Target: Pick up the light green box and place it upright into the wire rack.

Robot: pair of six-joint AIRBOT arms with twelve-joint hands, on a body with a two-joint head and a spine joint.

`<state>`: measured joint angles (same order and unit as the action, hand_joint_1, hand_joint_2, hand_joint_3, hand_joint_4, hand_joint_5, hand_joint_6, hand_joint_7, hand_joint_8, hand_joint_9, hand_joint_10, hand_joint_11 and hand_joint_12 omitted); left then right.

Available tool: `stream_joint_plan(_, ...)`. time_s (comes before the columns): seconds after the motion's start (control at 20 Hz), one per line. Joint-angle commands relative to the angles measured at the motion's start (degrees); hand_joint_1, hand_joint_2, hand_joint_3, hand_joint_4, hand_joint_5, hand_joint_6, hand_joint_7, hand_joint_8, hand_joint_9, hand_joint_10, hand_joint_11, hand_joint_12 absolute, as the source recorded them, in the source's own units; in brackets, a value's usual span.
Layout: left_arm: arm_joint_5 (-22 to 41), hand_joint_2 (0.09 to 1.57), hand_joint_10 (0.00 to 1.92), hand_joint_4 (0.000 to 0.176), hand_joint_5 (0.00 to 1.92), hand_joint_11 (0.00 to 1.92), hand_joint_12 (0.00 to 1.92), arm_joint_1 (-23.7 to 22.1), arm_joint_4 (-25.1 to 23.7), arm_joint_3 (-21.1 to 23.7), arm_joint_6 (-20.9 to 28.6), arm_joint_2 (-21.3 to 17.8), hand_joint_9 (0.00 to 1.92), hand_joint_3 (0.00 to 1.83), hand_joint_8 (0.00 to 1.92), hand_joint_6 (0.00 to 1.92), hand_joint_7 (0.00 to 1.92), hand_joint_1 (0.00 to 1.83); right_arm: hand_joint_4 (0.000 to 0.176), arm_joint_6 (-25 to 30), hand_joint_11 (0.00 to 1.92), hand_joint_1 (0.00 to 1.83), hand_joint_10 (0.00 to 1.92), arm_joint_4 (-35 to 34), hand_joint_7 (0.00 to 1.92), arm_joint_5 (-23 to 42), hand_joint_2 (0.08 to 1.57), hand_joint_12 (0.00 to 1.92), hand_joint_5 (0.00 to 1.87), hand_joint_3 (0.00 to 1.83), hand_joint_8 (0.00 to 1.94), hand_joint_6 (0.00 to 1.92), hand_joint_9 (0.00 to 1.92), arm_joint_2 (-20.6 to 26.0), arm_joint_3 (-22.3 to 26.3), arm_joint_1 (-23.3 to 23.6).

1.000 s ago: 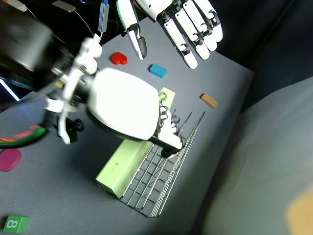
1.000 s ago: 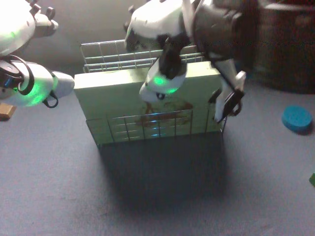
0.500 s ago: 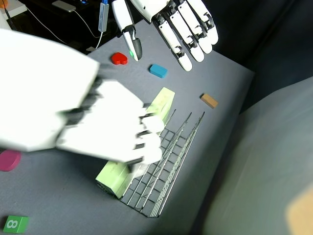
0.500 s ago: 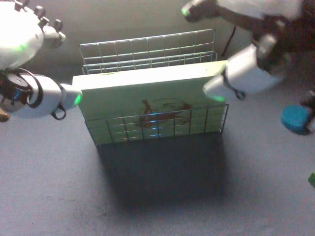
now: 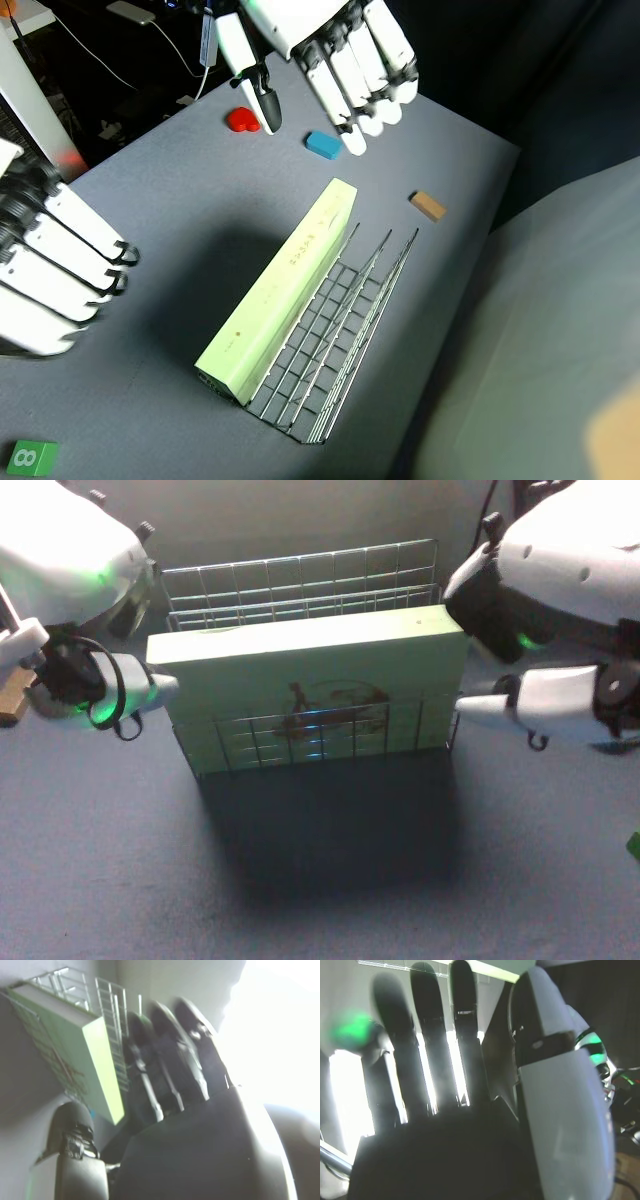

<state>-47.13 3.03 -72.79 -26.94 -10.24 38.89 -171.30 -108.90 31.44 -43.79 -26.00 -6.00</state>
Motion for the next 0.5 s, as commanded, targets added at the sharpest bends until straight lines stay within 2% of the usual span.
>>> stream_joint_plan(0.0, -0.4, 1.22, 1.91, 0.0, 0.61, 0.89, 1.91, -0.8, -5.1, 0.2, -0.3, 0.3, 0.8, 0.0, 1.91, 1.9, 0.75, 0.55, 0.0, 0.4, 1.53, 0.75, 1.92, 2.2, 0.98, -1.8, 1.18, 1.92, 0.88, 0.0, 1.94, 1.92, 1.21, -0.1, 0.2, 0.2)
stream_joint_plan(0.05, -0.6, 1.25, 1.92, 0.0, 0.91, 1.06, 1.92, -0.8, -5.1, 0.2, 0.0, 0.7, 0.99, 0.01, 1.92, 1.92, 0.99, 0.58, 0.0, 0.5, 1.7, 0.7, 1.92, 2.2, 1.2, -1.8, 1.28, 1.92, 1.04, 0.02, 1.94, 1.92, 1.44, -0.4, 0.2, 0.1)
stream_joint_plan(0.1, -0.8, 1.3, 1.92, 0.0, 1.07, 1.16, 1.92, -0.9, -5.1, 0.2, 0.1, 1.2, 1.1, 0.01, 1.92, 1.92, 1.12, 0.55, 0.0, 0.5, 1.77, 0.65, 1.92, 2.2, 1.33, -1.6, 1.37, 1.92, 1.13, 0.02, 1.94, 1.92, 1.55, -0.6, 0.2, 0.1)
stream_joint_plan(0.15, -0.9, 1.3, 1.92, 0.0, 1.07, 1.16, 1.92, -0.9, -5.1, 0.2, 0.1, 1.4, 1.1, 0.01, 1.92, 1.92, 1.12, 0.55, 0.0, 0.5, 1.77, 0.65, 1.92, 2.3, 1.33, -1.5, 1.37, 1.92, 1.13, 0.02, 1.94, 1.92, 1.55, -0.8, 0.2, 0.1)
stream_joint_plan(0.25, -1.0, 1.36, 1.92, 0.0, 1.19, 1.33, 1.92, -1.0, -5.1, 0.2, 0.2, 2.1, 1.27, 0.01, 1.92, 1.92, 1.28, 0.5, 0.0, 0.8, 1.82, 0.64, 1.92, 2.5, 1.42, -1.5, 1.47, 1.92, 1.22, 0.01, 1.94, 1.92, 1.61, -1.2, 0.2, 0.1)
stream_joint_plan(0.3, -1.1, 1.37, 1.92, 0.0, 1.21, 1.44, 1.92, -1.0, -5.1, 0.2, 0.4, 2.3, 1.36, 0.0, 1.92, 1.92, 1.31, 0.54, 0.154, 1.2, 1.84, 0.68, 1.92, 3.0, 1.43, -1.5, 1.5, 1.92, 1.27, 0.0, 1.94, 1.92, 1.61, -1.3, 0.1, 0.1)
stream_joint_plan(0.35, -1.4, 1.37, 1.92, 0.0, 1.21, 1.44, 1.92, -1.0, -5.1, 0.3, 0.6, 2.4, 1.36, 0.0, 1.92, 1.92, 1.31, 0.54, 0.154, 2.3, 1.84, 0.68, 1.92, 4.7, 1.43, -1.5, 1.5, 1.92, 1.27, 0.0, 1.94, 1.92, 1.61, -1.4, 0.1, -0.1)
stream_joint_plan(0.4, -1.4, 1.38, 1.92, 0.0, 1.21, 1.45, 1.92, -0.9, -5.1, 0.3, 0.7, 2.5, 1.38, 0.0, 1.92, 1.92, 1.33, 0.56, 0.175, 3.6, 1.84, 0.71, 1.92, 6.5, 1.44, -1.6, 1.5, 1.92, 1.28, 0.0, 1.94, 1.92, 1.62, -1.5, 0.1, -0.3)
stream_joint_plan(0.45, -1.4, 1.38, 1.92, 0.0, 1.21, 1.45, 1.92, -0.9, -5.1, 0.3, 0.7, 2.5, 1.38, 0.0, 1.92, 1.92, 1.33, 0.56, 0.176, 4.7, 1.84, 0.72, 1.92, 7.9, 1.44, -2.0, 1.5, 1.92, 1.28, 0.0, 1.94, 1.92, 1.62, -1.5, 0.1, -0.5)
